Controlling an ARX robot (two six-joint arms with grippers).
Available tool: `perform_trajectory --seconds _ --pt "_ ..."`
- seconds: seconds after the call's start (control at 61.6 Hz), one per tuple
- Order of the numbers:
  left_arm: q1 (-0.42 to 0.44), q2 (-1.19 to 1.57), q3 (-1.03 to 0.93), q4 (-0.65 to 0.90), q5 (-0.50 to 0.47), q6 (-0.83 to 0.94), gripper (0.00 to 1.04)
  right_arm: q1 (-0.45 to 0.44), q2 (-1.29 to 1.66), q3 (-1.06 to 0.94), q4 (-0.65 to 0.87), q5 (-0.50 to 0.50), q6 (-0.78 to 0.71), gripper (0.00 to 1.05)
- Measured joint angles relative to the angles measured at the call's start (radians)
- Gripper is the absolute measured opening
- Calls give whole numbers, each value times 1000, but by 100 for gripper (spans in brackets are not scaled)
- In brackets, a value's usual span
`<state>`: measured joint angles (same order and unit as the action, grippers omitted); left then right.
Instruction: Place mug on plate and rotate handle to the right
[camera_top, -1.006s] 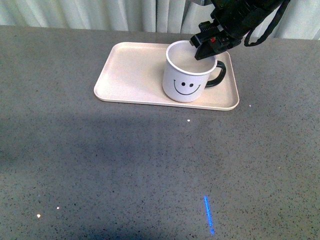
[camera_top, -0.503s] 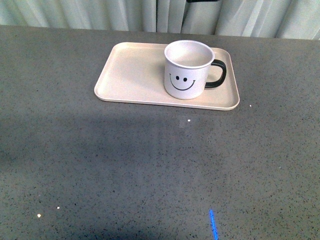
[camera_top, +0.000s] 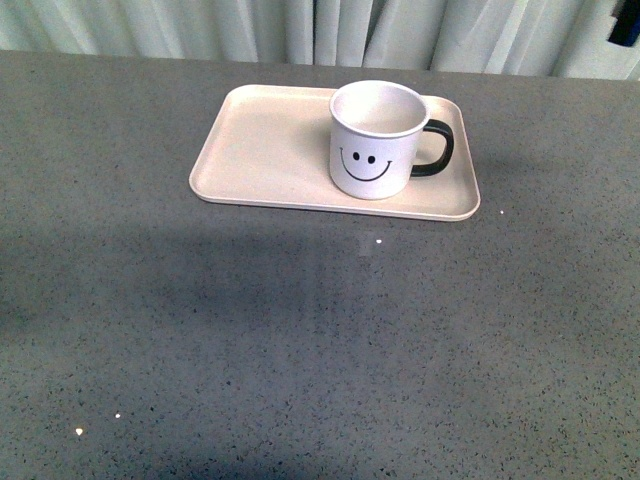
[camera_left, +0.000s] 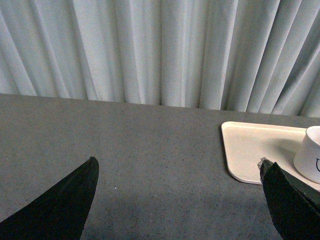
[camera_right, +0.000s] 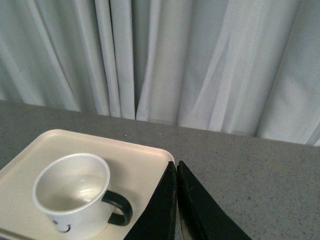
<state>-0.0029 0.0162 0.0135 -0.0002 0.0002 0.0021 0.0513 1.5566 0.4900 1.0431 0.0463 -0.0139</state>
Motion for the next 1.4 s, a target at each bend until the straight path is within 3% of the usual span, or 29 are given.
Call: perform_trajectory --seconds 0.146,0.406,0.925,1.395 --pt "0 0 0 0 0 0 95 -51 -149 -146 17 -41 4 2" --pt "0 0 0 0 0 0 95 -52 -306 -335 42 -47 4 2" --pt "0 0 0 0 0 0 95 -52 -762 -469 -286 -47 4 2" --pt "0 0 0 0 0 0 95 -52 -1140 -471 -629 -47 4 2"
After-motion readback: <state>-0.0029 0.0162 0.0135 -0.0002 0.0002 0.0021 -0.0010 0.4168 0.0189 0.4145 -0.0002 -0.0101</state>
